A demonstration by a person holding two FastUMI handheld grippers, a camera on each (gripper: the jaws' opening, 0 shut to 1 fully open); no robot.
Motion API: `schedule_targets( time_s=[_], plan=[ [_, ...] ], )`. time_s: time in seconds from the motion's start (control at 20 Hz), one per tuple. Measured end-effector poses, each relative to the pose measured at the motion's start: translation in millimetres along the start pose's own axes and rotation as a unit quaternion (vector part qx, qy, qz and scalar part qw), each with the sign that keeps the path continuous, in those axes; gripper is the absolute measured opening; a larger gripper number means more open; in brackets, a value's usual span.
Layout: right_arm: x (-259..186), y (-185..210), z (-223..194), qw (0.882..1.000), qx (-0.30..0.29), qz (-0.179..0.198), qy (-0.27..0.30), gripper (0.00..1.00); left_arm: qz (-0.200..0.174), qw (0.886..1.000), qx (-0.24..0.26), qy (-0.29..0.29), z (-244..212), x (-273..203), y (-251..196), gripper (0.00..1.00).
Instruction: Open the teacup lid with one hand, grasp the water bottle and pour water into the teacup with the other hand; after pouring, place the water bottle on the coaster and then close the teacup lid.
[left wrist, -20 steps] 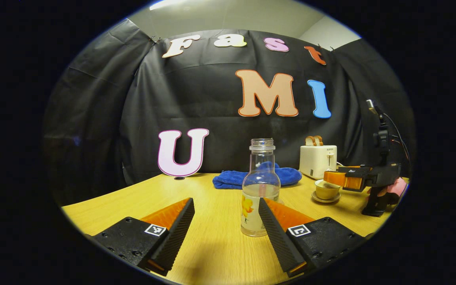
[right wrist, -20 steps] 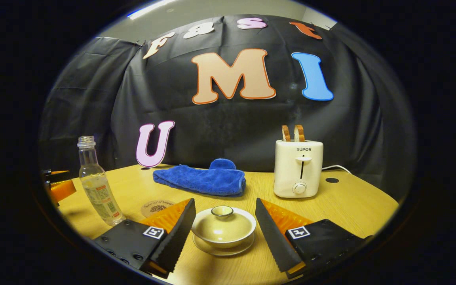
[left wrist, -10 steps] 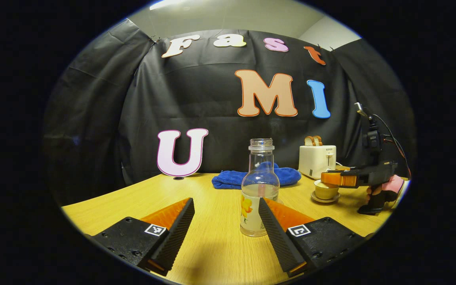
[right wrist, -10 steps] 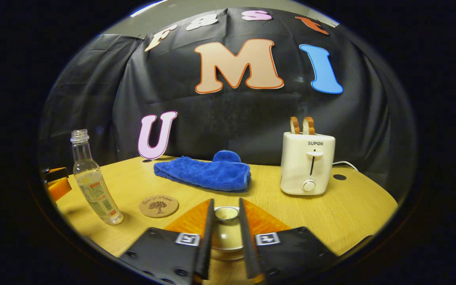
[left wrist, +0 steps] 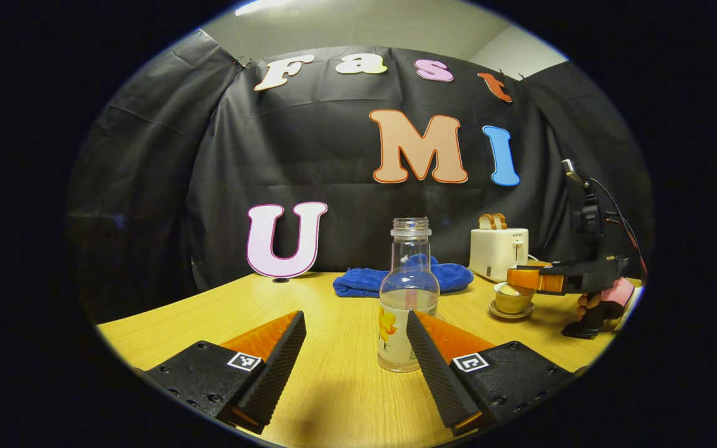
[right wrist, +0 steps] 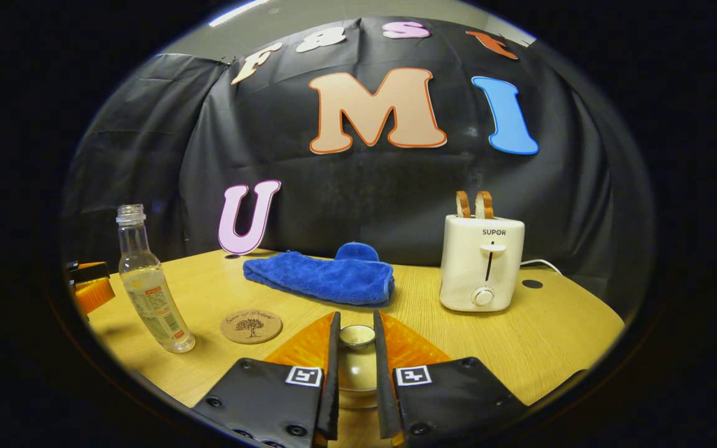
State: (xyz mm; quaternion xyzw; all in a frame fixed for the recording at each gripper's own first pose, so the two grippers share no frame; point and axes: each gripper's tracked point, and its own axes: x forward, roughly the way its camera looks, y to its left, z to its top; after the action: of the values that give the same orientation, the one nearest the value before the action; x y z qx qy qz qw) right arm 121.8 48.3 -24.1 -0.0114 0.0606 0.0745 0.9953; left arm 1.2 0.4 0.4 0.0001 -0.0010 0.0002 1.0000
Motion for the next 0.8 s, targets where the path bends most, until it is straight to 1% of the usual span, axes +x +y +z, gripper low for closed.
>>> schedule_targets(
  time_s=[0.2,0.4,0.6,0.7,0.8],
  plan=[
    [-16,-5,2,1.000,0.007,-0.012,-0.016,0.29,-0.011,1.000,0.000,-0.001,0,1,-5,0.95],
    [-36,-9,4,1.000,0.009,-0.020,-0.022,0.28,-0.043,0.999,0.000,-0.001,1,1,-18,0.95],
    [-63,-24,7,0.998,0.012,-0.053,-0.042,0.28,-0.072,0.997,-0.001,-0.001,1,4,-30,0.95],
    [-77,-29,12,0.996,0.011,-0.065,-0.057,0.29,-0.081,0.997,-0.001,0.000,0,8,-35,0.95],
    [-87,-33,10,0.996,0.012,-0.073,-0.057,0.29,-0.089,0.996,-0.001,0.001,0,14,-40,0.94]
  ],
)
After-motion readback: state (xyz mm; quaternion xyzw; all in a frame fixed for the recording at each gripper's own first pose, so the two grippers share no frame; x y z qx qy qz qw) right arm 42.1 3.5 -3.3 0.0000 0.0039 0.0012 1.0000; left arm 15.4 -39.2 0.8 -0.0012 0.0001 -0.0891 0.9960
